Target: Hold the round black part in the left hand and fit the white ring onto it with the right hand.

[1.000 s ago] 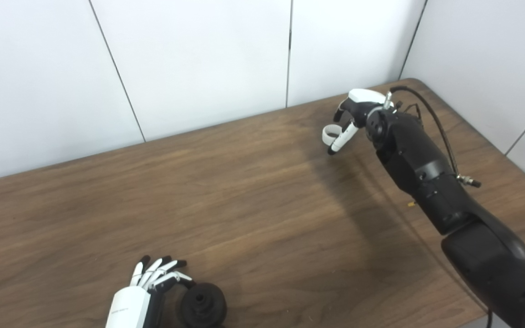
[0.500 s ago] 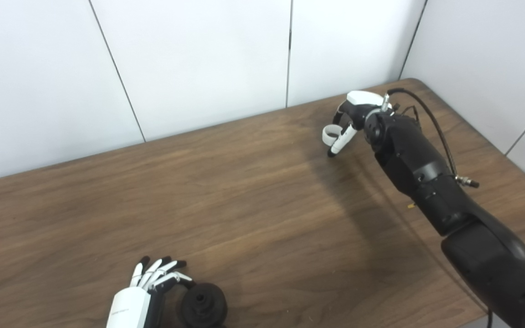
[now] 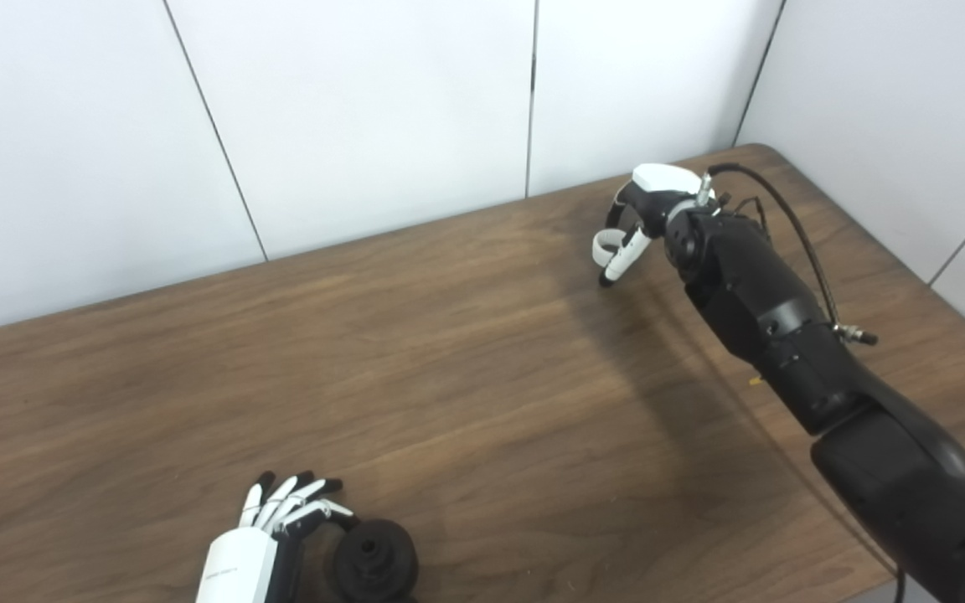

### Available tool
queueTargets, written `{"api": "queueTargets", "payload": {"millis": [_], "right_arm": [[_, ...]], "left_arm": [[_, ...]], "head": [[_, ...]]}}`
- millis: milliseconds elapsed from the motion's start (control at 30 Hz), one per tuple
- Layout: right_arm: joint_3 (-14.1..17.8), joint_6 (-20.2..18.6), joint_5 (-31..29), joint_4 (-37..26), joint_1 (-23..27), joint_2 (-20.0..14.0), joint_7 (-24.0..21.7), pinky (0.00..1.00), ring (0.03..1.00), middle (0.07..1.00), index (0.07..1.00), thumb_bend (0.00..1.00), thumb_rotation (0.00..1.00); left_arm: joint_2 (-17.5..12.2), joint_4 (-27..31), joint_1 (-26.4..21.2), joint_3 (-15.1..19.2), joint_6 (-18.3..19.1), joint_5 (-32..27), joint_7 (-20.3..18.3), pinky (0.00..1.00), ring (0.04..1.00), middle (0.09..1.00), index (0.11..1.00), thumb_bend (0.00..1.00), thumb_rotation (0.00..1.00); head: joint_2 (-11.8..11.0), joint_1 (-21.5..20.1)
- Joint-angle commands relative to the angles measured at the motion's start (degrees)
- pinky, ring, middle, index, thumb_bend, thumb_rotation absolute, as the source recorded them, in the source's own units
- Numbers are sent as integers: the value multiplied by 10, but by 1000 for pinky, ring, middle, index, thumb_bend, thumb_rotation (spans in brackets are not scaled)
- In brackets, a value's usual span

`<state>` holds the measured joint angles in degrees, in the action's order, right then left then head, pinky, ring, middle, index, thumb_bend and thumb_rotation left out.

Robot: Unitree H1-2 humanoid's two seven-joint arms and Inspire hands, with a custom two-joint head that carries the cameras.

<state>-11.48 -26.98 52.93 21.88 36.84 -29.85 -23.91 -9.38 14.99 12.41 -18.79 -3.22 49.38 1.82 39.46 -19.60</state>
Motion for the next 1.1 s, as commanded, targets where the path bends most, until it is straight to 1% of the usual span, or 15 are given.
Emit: {"api": "queueTargets", "payload": {"millis": [0,167,300,333,367,400,433,633,767,1000,1067], "right_arm": [[-1,3,-4,-10,27,-18,24,1000,1000,939,671,816,231],[-8,5,-13,-7,26,-23,37,1000,1000,927,647,813,211],[-19,12,-14,-3,26,-30,44,1000,999,914,613,805,175],[-22,17,-15,-3,26,-32,46,1000,997,911,542,639,157],[-23,19,-17,-3,24,-35,48,1000,995,908,517,583,150],[-24,20,-19,-4,24,-36,50,1000,995,905,501,549,145],[-24,22,-22,-5,22,-38,52,1000,996,904,496,537,143],[-25,35,-33,4,17,-45,68,1000,992,861,486,524,134],[-27,37,-38,8,14,-50,74,1000,991,845,485,523,130],[-31,43,-49,3,6,-58,82,989,984,836,485,523,129],[-32,44,-50,-2,5,-61,79,988,986,841,486,523,130]], "left_arm": [[-5,6,5,-4,9,12,-13,1000,889,805,486,523,57],[-3,8,5,-6,11,15,-12,1000,885,803,486,523,57],[-2,11,6,-6,12,14,-14,1000,887,804,486,522,57],[-2,11,6,-6,12,14,-14,1000,888,805,486,523,57],[-2,12,6,-6,13,14,-14,1000,889,805,486,523,57],[-1,12,7,-7,13,14,-14,1000,890,806,486,523,57],[-1,12,7,-7,13,14,-14,1000,890,806,486,523,57],[1,14,5,-9,17,18,-16,1000,895,808,486,523,58],[2,16,5,-10,19,18,-17,1000,895,808,486,522,58],[4,16,3,-12,22,18,-16,1000,897,808,486,522,57],[4,17,2,-13,23,21,-16,1000,897,809,486,522,58]], "head": [[0,0],[1,1],[2,1],[2,2],[2,2],[2,2],[3,3],[3,5],[3,6],[2,7],[5,14]]}}
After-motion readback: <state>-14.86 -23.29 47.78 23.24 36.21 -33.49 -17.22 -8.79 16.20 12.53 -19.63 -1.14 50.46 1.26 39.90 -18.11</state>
